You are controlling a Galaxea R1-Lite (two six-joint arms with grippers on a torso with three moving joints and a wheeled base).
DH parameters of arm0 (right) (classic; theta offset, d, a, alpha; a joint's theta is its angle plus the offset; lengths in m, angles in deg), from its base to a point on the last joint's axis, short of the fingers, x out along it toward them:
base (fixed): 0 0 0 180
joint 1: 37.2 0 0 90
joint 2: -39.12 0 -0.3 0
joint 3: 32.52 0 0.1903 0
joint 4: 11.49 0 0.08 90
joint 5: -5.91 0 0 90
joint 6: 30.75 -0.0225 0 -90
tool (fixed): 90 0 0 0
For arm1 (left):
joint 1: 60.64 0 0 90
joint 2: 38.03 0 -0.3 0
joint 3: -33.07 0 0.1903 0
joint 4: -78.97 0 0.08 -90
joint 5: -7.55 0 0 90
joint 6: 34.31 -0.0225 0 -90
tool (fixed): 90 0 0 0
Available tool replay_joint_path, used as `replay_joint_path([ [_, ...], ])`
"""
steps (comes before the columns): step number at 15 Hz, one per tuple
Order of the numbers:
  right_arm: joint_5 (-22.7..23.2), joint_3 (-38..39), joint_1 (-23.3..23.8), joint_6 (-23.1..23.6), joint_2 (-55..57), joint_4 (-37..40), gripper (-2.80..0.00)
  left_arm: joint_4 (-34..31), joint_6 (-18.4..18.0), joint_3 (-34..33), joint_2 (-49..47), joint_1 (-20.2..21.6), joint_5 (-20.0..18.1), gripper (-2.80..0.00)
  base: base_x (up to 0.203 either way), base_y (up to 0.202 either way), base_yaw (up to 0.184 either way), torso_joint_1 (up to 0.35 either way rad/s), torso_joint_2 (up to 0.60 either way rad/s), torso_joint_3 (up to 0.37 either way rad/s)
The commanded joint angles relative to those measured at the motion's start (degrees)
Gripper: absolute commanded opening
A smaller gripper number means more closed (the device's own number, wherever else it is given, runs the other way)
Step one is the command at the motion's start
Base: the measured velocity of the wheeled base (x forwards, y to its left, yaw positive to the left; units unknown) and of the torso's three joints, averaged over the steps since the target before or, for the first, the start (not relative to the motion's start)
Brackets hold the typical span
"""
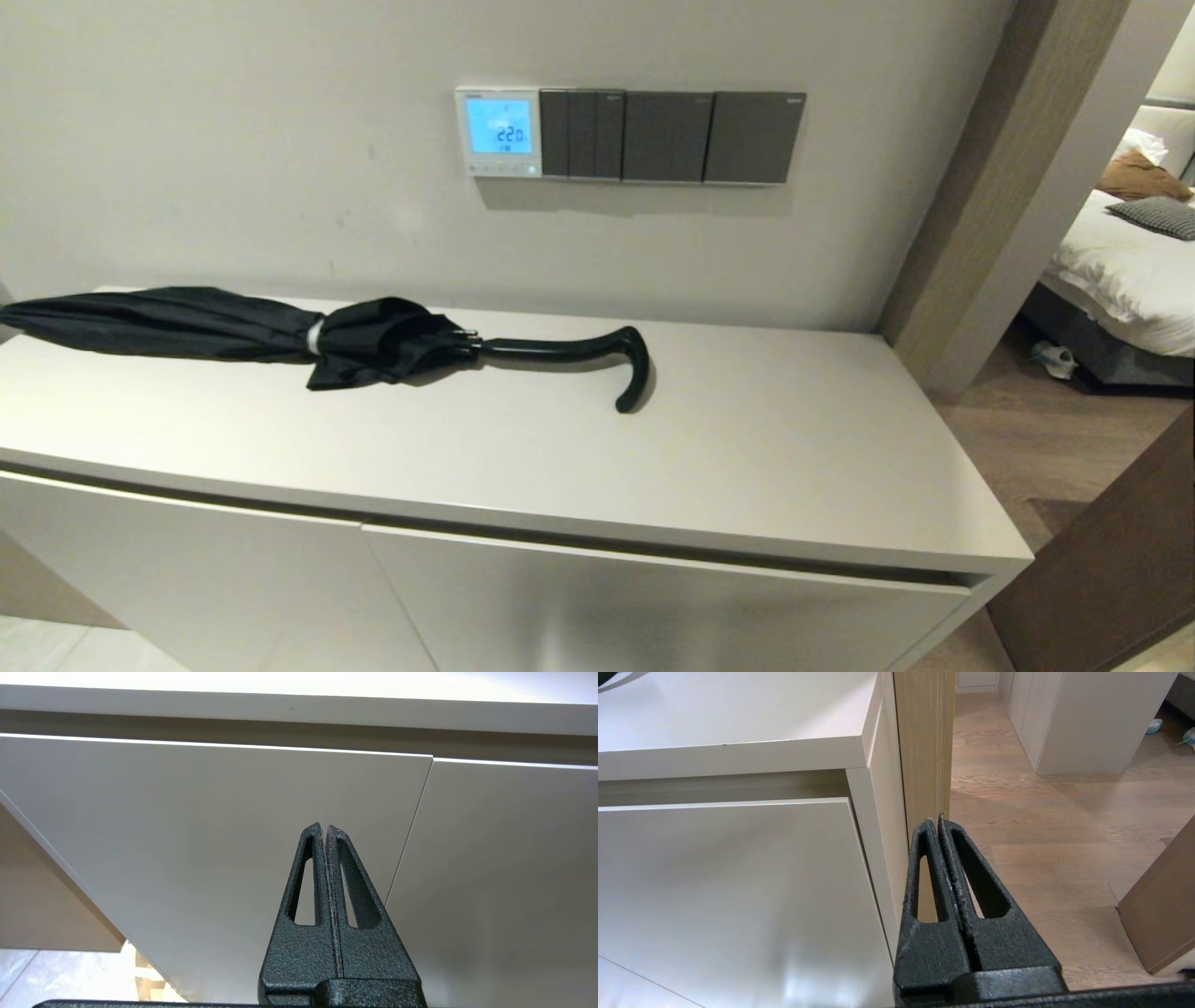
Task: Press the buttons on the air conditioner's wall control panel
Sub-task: Turn off the central air conditioner
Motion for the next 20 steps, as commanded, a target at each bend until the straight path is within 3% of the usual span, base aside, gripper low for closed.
replay_joint_path([
  [1, 0.02, 0.00, -0.02, 0.02, -0.02, 0.03, -2.80, -0.03, 0.32, -0.08, 0.02, -0.06, -0.01, -2.80, 0.000, 0.000, 0.000, 0.000, 0.00, 0.000],
  [20, 0.02, 0.00, -0.02, -0.07, -0.02, 0.03, -2.80, 0.15, 1.46, -0.08, -0.06, -0.07, -0.01, -2.80, 0.000, 0.000, 0.000, 0.000, 0.00, 0.000],
])
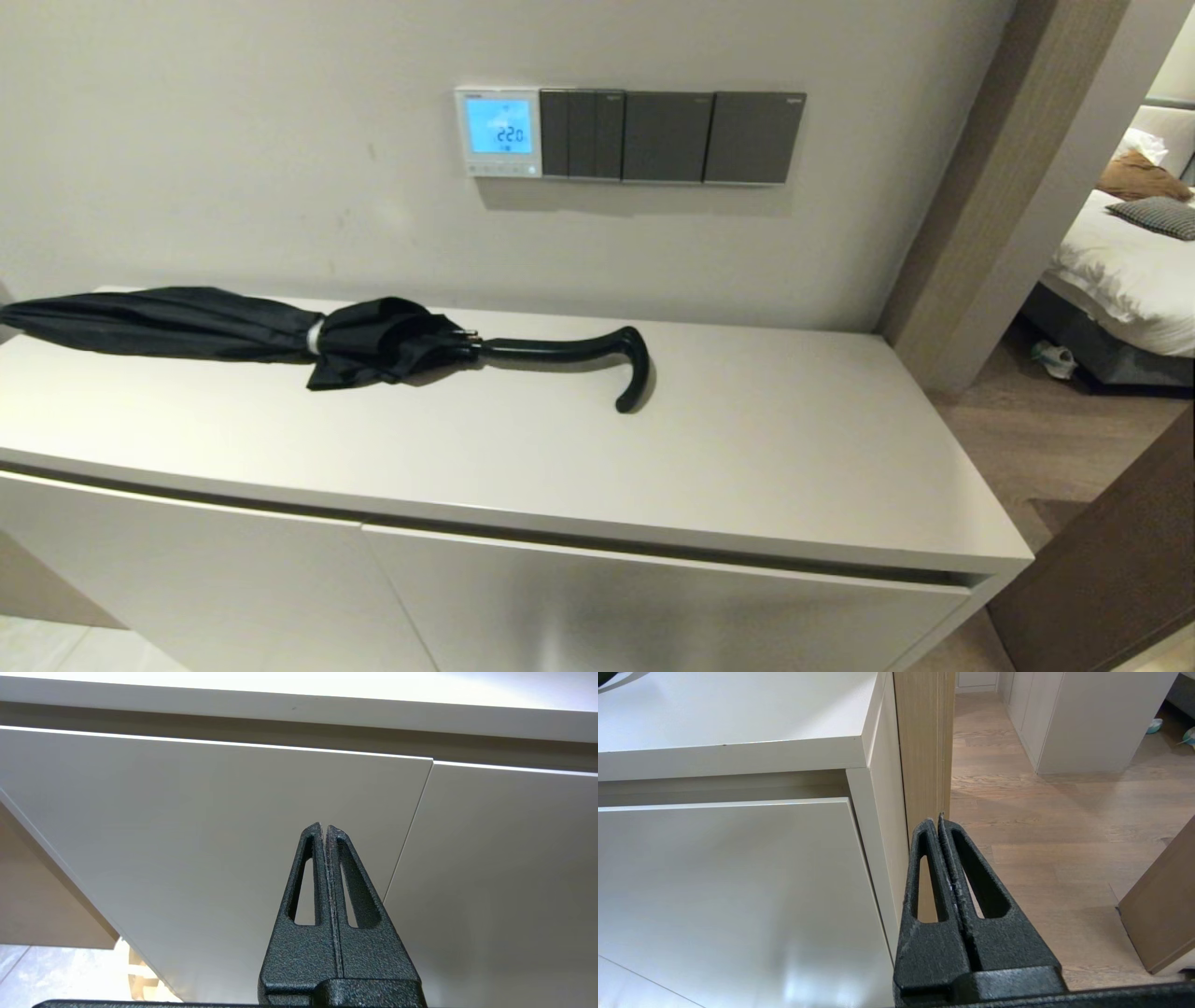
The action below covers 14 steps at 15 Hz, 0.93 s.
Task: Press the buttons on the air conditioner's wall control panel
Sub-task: Turn off the central air conditioner
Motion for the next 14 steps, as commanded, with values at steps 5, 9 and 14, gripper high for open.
replay_joint_path([
  [5, 0.02, 0.00, -0.02, 0.01, -0.02, -0.02, -2.80, -0.02, 0.00, 0.00, -0.06, -0.06, 0.01, -2.80, 0.000, 0.000, 0.000, 0.000, 0.00, 0.000],
  [9, 0.02, 0.00, -0.02, 0.01, -0.02, -0.02, -2.80, -0.02, 0.00, 0.00, -0.06, 0.02, 0.01, -2.80, 0.000, 0.000, 0.000, 0.000, 0.00, 0.000],
  [14, 0.00, 0.00, -0.02, 0.01, -0.02, -0.02, -2.80, -0.02, 0.00, 0.00, -0.06, -0.07, 0.01, -2.80, 0.000, 0.000, 0.000, 0.000, 0.00, 0.000],
])
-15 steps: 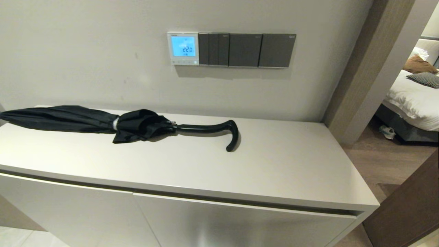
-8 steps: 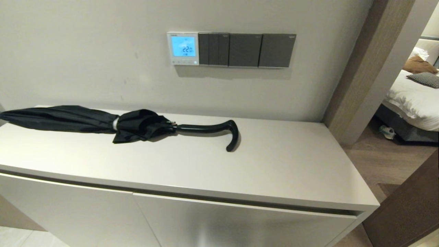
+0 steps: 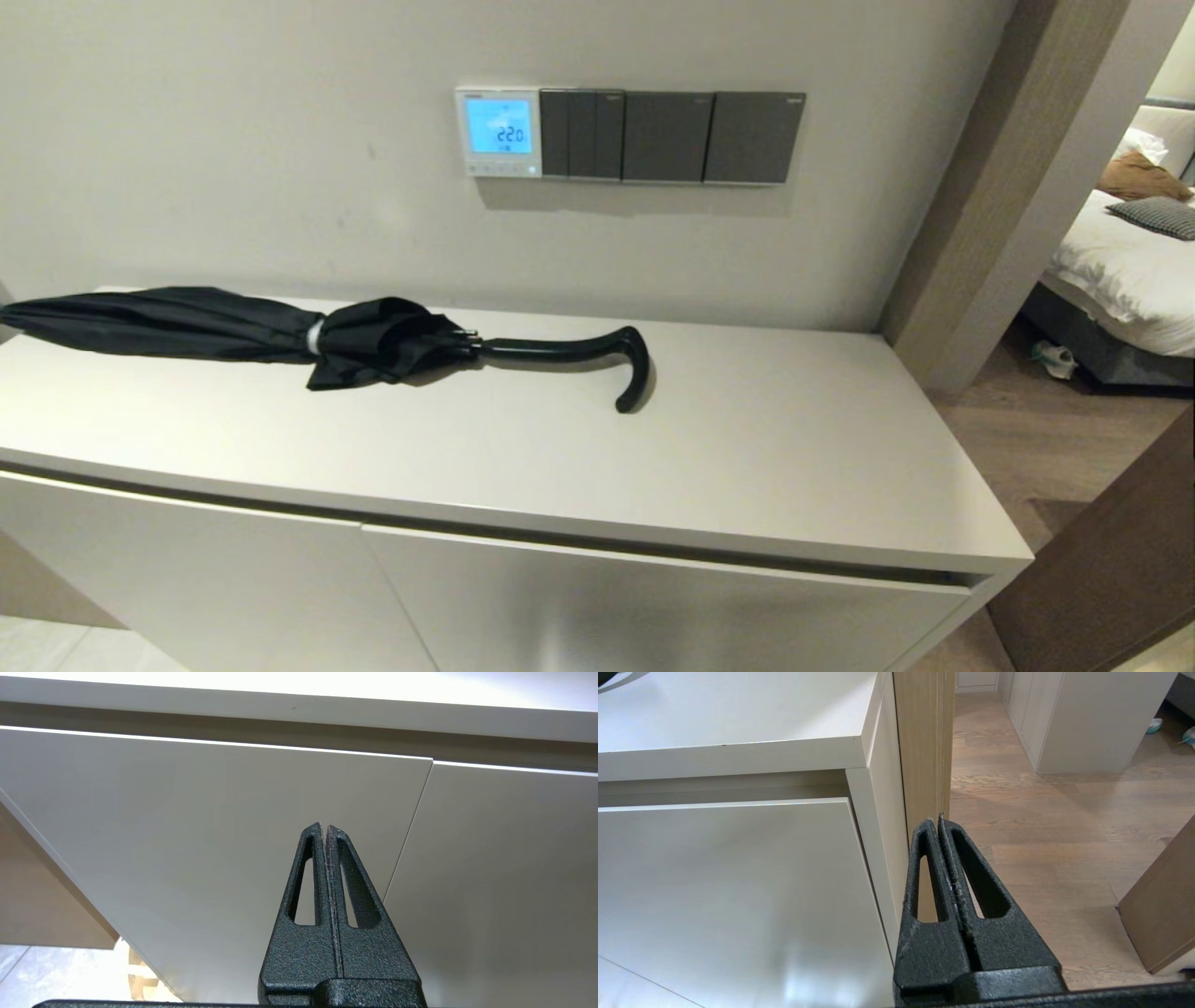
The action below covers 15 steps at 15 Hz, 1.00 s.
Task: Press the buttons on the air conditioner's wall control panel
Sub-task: Turn off the central air conditioner
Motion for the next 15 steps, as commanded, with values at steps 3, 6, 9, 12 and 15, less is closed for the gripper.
replay_joint_path([
  [3, -0.11, 0.00, -0.02, 0.04, -0.02, -0.04, -2.80, -0.02, -0.03, 0.00, -0.04, -0.02, 0.03, -2.80, 0.000, 0.000, 0.000, 0.000, 0.00, 0.000],
  [6, -0.01, 0.05, -0.02, 0.04, -0.02, -0.04, -2.80, -0.02, -0.28, 0.00, 0.00, 0.00, 0.03, -2.80, 0.000, 0.000, 0.000, 0.000, 0.00, 0.000],
  [9, -0.11, 0.00, -0.02, 0.04, -0.02, -0.04, -2.80, -0.02, -0.37, 0.18, 0.00, -0.04, 0.03, -2.80, 0.000, 0.000, 0.000, 0.000, 0.00, 0.000],
  [12, 0.06, 0.00, -0.02, 0.04, -0.02, -0.04, -2.80, 0.15, -0.31, 0.95, 0.00, -0.04, 0.00, -2.80, 0.000, 0.000, 0.000, 0.000, 0.00, 0.000],
  [15, 0.06, 0.00, -0.02, 0.04, 0.05, -0.04, -2.80, -2.37, -0.11, 9.50, -1.48, 0.02, -1.44, -2.80, 0.000, 0.000, 0.000, 0.000, 0.00, 0.000],
])
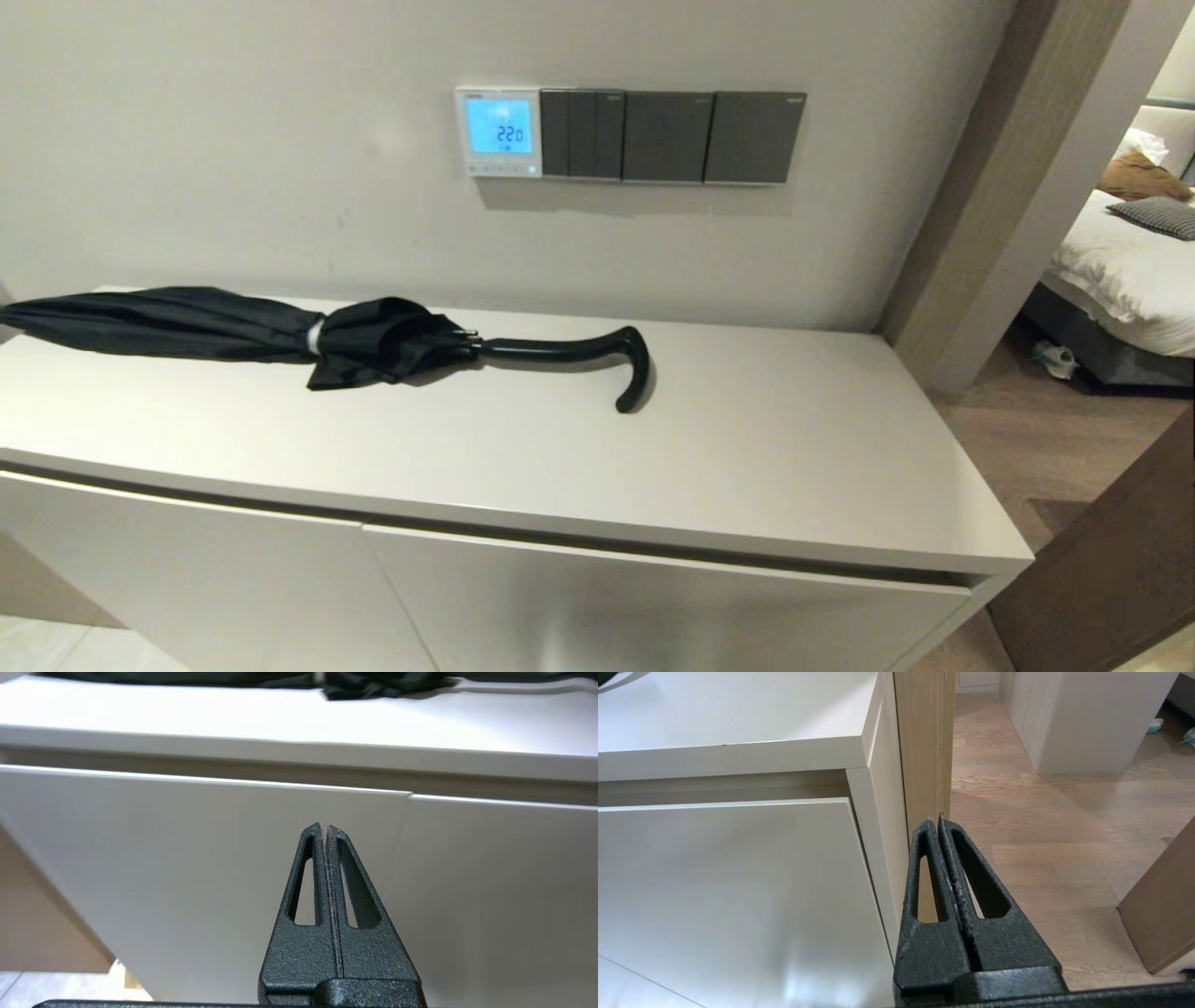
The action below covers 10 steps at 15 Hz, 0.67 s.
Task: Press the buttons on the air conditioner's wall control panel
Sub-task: Turn off the central air conditioner
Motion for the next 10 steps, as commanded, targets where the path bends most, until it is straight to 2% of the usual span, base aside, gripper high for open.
replay_joint_path([
  [1, 0.06, 0.00, -0.02, 0.01, 0.07, -0.02, -2.80, -0.70, 0.08, 5.70, -3.10, 0.01, -1.27, -2.80, 0.000, 0.000, 0.000, 0.000, 0.00, 0.000],
  [7, 0.06, 0.00, -0.02, 0.01, 0.01, -0.02, -2.80, 2.71, 0.88, 26.18, -26.41, -0.03, -3.68, -2.80, 0.000, 0.000, 0.000, 0.000, 0.00, 0.000],
  [9, 0.06, 0.00, -0.02, 0.01, 0.05, -0.02, -2.80, 4.00, 2.16, 31.98, -34.40, -0.03, -4.69, -2.80, 0.000, 0.000, 0.000, 0.000, 0.00, 0.000],
  [10, 0.06, 0.00, -0.02, 0.01, -0.02, -0.02, -2.80, 4.41, 3.96, 35.28, -38.74, -0.04, -6.35, -2.80, 0.000, 0.000, 0.000, 0.000, 0.00, 0.000],
])
